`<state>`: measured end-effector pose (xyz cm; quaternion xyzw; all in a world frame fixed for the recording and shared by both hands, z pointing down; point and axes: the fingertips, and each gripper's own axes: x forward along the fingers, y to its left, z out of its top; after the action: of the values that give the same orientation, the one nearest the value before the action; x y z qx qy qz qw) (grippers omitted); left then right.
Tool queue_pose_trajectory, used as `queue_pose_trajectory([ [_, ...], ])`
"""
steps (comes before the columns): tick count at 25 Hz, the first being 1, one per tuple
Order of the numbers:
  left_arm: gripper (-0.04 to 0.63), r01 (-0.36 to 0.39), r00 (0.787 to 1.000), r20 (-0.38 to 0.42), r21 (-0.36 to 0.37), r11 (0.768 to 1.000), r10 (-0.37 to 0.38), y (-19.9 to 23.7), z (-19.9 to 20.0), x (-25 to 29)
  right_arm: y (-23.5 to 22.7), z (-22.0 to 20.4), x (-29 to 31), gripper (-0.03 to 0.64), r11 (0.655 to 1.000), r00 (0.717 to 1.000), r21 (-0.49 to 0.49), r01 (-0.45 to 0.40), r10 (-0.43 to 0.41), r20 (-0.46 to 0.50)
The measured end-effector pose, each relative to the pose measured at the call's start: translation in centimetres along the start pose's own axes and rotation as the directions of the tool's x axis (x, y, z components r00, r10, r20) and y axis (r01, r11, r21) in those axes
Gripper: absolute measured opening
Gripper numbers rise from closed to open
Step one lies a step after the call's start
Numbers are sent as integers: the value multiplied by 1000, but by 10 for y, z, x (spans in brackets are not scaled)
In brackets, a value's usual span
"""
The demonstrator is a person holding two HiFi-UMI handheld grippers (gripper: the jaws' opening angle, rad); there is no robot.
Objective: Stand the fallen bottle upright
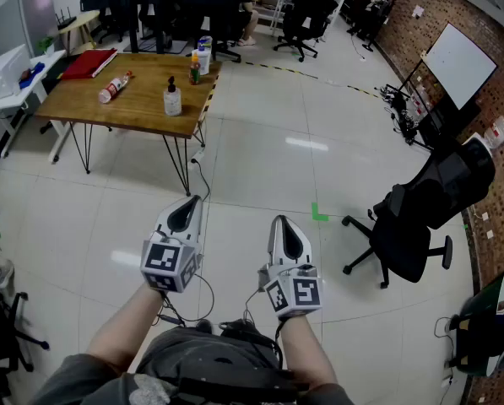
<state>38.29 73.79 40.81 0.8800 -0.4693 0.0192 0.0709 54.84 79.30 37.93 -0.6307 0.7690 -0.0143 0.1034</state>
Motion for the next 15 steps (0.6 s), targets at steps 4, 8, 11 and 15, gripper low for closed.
queue_pose_trajectory([
  [4, 31, -8, 1000, -5, -8, 1000, 7, 19, -4, 14, 8, -10, 23, 6, 999, 1000, -44, -30, 30, -8],
  [8, 31, -11, 1000, 0, -2, 1000, 11, 36, -7, 35, -3, -24, 50, 6, 1000, 1000, -19, -16, 15, -12],
  [11, 31, -31, 1000, -4, 2, 1000, 31, 49, -11, 54, -12, -38, 73, 6, 999, 999, -9, -33, 33, -20],
  [15, 31, -52, 999, 2, 19, 998, 52, 62, -10, 91, -35, -50, 113, 6, 998, 999, -20, -51, 51, -18],
])
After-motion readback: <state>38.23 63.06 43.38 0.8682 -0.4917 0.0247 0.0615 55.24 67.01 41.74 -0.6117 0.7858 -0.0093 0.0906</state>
